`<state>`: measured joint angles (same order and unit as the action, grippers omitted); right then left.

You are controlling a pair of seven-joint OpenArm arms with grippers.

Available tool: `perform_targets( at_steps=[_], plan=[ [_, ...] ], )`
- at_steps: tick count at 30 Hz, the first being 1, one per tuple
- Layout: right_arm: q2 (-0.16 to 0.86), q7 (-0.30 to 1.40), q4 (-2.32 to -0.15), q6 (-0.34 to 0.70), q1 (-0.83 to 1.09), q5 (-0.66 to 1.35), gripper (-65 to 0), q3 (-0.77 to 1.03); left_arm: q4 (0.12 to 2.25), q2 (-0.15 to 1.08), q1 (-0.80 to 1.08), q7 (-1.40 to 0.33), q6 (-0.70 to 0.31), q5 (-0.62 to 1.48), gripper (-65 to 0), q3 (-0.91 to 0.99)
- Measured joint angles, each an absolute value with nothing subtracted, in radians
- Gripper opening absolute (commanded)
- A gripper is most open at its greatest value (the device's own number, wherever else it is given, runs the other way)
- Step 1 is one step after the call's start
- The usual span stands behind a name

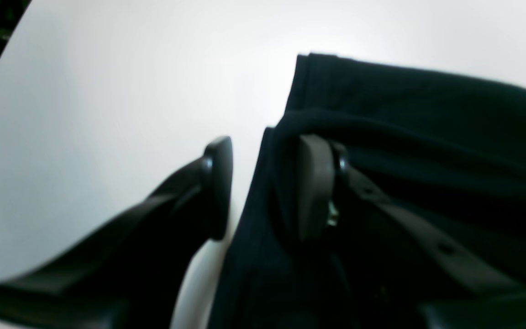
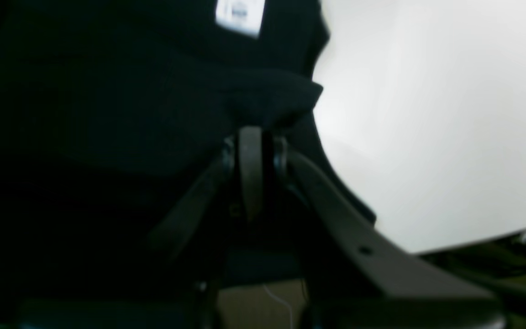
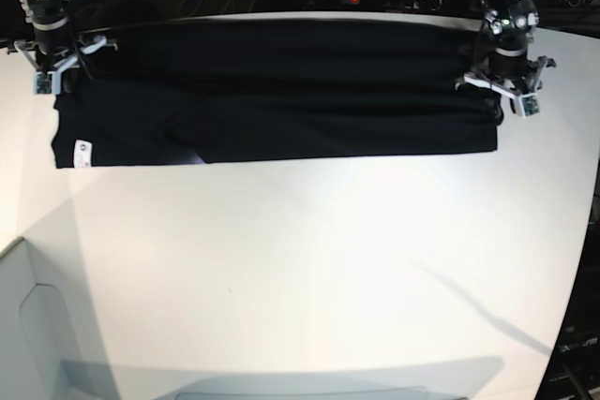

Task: Fold the T-shirt properly
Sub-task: 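Lower the folded hem and release with both grippers, then regrasp the strip's two ends with both grippers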

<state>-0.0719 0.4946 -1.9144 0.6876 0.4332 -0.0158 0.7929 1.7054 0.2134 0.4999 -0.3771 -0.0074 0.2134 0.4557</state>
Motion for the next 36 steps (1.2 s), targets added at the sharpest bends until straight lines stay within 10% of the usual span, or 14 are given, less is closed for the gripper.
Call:
perform_targets(
  at_steps=[9,24,31,36],
  plan=[
    [-0.072,0.494,-1.882,0.688,0.448,-0.019,-38.2,0.838,1.705,0.213,0.516,-0.377,-0.007,0.213,-42.3,0.456],
    [-0.144,0.483,-1.815,0.688,0.348,-0.018,-37.7,0.763,1.705,0.216,0.532,-0.378,-0.007,0.212,-41.9,0.455],
    [-0.099,0.461,-1.682,0.687,0.316,-0.010,-37.7,0.749,1.706,0.216,0.553,-0.377,-0.008,0.213,-24.9,0.454],
    [-0.083,0.459,-1.668,0.686,0.316,-0.003,-37.7,0.750,1.694,0.216,0.559,-0.373,-0.007,0.214,-26.4,0.450]
  ],
)
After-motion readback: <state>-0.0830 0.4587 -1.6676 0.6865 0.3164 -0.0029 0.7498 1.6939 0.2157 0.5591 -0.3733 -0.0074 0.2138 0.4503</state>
